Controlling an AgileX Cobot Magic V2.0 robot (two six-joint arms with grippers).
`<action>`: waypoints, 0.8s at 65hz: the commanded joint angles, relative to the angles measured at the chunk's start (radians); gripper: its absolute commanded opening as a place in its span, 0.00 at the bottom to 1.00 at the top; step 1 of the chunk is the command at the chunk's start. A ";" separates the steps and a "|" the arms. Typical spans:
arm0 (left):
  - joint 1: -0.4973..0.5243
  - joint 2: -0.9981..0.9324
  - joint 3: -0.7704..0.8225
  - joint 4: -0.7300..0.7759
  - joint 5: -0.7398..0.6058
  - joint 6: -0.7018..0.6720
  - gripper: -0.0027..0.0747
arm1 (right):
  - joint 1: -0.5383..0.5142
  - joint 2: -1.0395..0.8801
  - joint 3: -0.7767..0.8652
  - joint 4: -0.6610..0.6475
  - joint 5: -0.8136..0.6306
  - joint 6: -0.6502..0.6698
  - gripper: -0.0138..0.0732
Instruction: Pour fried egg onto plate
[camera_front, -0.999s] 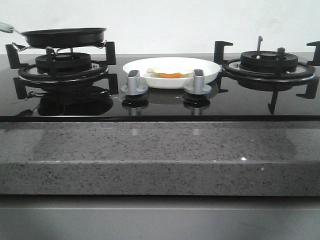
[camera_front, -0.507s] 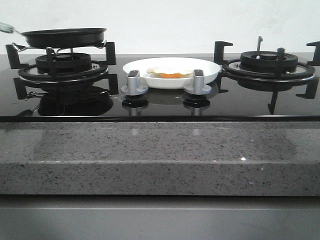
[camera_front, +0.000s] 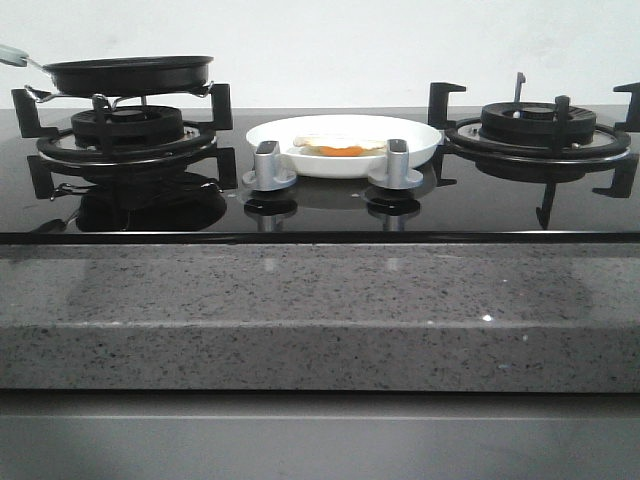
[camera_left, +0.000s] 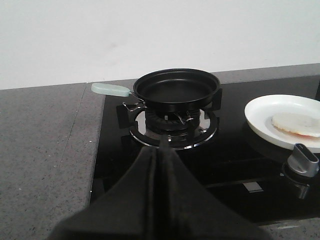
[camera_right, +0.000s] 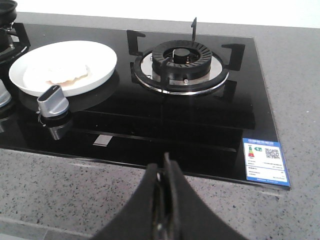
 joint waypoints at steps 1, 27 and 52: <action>-0.008 0.007 -0.028 -0.019 -0.070 -0.008 0.01 | -0.005 0.008 -0.025 -0.011 -0.085 -0.008 0.08; -0.008 0.007 -0.028 -0.019 -0.070 -0.008 0.01 | -0.005 0.008 -0.025 -0.011 -0.085 -0.008 0.08; -0.006 0.009 -0.006 0.094 -0.100 -0.089 0.01 | -0.005 0.008 -0.025 -0.011 -0.085 -0.008 0.08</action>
